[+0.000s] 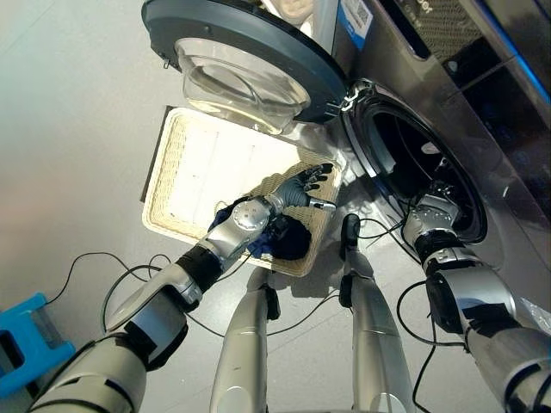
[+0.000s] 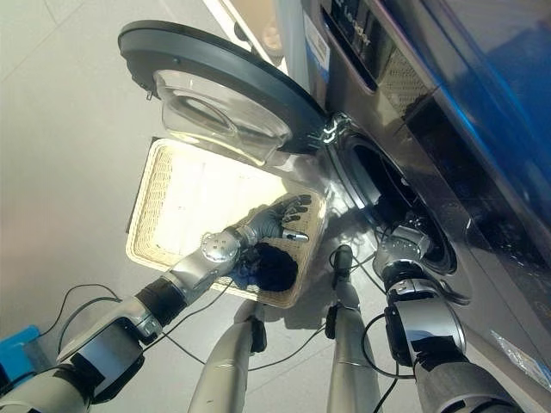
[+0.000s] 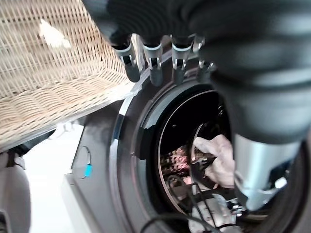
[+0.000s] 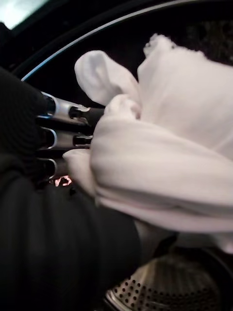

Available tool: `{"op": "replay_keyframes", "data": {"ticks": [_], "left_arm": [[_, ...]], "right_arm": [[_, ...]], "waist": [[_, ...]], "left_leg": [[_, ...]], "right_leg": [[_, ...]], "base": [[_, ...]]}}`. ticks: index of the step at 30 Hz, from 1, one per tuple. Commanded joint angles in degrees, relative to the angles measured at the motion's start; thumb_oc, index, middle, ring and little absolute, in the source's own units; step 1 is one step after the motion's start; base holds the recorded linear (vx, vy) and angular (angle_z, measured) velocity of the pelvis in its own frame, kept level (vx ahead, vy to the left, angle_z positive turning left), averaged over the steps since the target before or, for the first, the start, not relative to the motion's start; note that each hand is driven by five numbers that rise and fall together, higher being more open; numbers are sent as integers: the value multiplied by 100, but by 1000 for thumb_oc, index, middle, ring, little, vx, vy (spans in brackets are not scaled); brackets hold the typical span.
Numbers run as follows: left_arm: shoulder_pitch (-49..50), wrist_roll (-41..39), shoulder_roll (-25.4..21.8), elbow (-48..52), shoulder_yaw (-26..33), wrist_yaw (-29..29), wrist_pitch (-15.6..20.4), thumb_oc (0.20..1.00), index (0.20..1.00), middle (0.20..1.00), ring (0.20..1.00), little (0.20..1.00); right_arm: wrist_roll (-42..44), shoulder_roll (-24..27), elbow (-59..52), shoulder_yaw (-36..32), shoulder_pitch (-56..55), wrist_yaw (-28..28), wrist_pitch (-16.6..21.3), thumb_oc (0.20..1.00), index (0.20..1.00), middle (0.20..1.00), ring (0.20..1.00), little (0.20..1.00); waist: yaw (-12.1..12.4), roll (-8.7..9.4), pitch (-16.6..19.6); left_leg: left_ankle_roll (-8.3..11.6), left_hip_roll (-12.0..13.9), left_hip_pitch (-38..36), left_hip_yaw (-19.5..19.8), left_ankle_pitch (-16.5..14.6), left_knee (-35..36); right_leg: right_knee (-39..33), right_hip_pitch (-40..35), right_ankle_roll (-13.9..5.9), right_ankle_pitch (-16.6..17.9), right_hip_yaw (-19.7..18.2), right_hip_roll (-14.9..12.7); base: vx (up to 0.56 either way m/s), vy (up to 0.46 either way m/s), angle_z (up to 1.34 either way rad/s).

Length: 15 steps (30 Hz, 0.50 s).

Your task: Put the clothes into the washing machine.

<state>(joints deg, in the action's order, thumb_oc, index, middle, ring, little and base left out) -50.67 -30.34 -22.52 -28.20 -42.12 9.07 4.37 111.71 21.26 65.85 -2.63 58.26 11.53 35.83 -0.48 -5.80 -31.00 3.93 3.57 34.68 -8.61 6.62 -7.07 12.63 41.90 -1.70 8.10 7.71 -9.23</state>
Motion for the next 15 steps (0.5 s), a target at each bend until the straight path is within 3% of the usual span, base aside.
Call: {"op": "replay_keyframes", "data": {"ticks": [1,15], "left_arm": [[-60,-120,-8,371,81,-30,324,1000,1000,1000,1000,1000],[55,712,-245,86,-18,-661,369,1000,1000,1000,1000,1000]], "right_arm": [[129,365,-365,-173,247,-123,310,1000,1000,1000,1000,1000],[-262,338,-239,-11,258,-1267,493,1000,1000,1000,1000,1000]], "waist": [[70,-316,121],[180,-265,121]], "left_leg": [[20,-277,227,-199,-338,-394],[-10,-269,275,-148,-320,-366]], "right_leg": [[670,-109,-543,-472,534,-171],[684,-84,-557,-439,655,-224]], "base": [[22,-35,6],[8,-13,5]]}}
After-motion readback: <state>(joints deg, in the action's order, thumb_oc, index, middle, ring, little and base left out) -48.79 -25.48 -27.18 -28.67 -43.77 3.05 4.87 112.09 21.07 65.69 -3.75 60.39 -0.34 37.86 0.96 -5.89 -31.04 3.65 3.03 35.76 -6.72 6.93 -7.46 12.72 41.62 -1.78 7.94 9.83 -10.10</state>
